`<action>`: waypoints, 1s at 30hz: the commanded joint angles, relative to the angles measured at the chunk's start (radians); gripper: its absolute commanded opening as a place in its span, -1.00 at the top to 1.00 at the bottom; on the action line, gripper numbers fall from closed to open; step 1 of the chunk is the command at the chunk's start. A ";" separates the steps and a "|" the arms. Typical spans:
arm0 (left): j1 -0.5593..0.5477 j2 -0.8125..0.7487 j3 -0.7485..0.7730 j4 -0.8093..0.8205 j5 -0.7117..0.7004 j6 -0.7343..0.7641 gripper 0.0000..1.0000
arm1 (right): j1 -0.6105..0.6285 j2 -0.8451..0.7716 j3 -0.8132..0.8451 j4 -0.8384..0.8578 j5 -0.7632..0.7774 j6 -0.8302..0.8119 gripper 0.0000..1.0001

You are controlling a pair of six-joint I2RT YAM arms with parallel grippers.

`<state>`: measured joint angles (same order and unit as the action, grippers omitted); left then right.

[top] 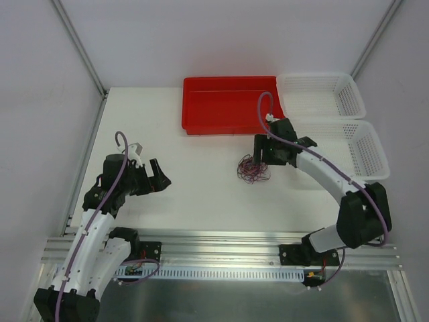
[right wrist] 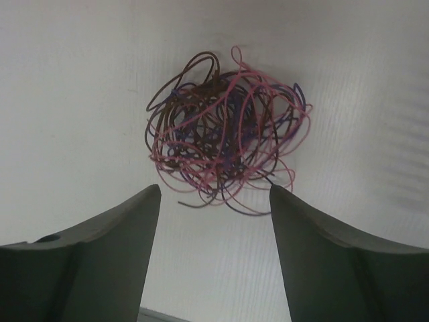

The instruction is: Untangle the cables

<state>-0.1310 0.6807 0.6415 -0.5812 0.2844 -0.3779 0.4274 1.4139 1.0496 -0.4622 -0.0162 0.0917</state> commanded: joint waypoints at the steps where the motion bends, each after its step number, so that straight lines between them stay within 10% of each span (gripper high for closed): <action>1: -0.002 -0.007 0.003 0.047 0.029 0.016 -0.98 | 0.040 0.138 0.076 0.115 0.079 0.068 -0.39; 8: -0.001 0.019 0.012 0.049 0.035 0.024 -0.98 | 0.197 0.316 0.113 0.158 0.127 0.097 -0.01; 17: -0.001 0.062 0.000 0.070 0.136 0.022 -0.98 | 0.459 0.333 0.109 0.209 0.174 0.236 0.98; 30: -0.015 0.051 -0.023 0.127 0.298 0.019 -0.98 | 0.556 0.069 -0.001 0.415 0.031 0.078 0.99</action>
<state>-0.1326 0.7483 0.6319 -0.4919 0.5209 -0.3740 0.9813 1.5341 1.0447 -0.1169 0.0078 0.2119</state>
